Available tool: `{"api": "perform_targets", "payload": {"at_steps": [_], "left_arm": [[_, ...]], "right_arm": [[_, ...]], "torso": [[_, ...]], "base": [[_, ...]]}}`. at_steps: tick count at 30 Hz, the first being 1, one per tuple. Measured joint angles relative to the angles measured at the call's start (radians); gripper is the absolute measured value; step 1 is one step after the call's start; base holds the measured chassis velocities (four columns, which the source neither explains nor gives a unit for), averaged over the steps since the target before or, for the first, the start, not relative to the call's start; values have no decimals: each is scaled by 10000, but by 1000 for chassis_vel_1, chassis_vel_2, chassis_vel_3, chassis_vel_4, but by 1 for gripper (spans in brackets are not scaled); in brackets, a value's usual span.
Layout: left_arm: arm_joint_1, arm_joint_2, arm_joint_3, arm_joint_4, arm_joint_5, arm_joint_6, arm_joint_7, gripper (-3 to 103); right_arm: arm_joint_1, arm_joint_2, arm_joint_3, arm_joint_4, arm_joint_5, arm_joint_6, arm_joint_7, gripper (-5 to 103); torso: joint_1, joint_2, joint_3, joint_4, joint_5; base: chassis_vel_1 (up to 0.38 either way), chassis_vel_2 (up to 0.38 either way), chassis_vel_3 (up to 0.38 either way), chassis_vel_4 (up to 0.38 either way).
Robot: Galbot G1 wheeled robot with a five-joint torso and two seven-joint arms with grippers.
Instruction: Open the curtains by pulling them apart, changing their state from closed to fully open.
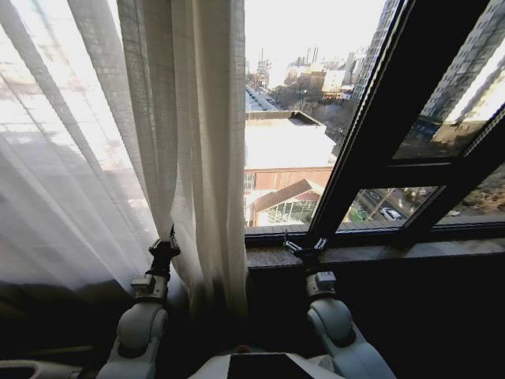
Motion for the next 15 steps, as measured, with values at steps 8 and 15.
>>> {"api": "perform_targets", "payload": {"at_steps": [8,15], "left_arm": [[72,0,33,-43,-3,-39,6,0],[58,-22,75,-29,34,-56,7,0]], "right_arm": [[-55,47,51,18,-64,93,-222,100],[-160,18,136,72,-110,133,-145,100]], "torso": [[1,0,1,-2,6],[0,0,0,-2,3]], "base": [[0,0,0,0],[0,0,0,0]]}}
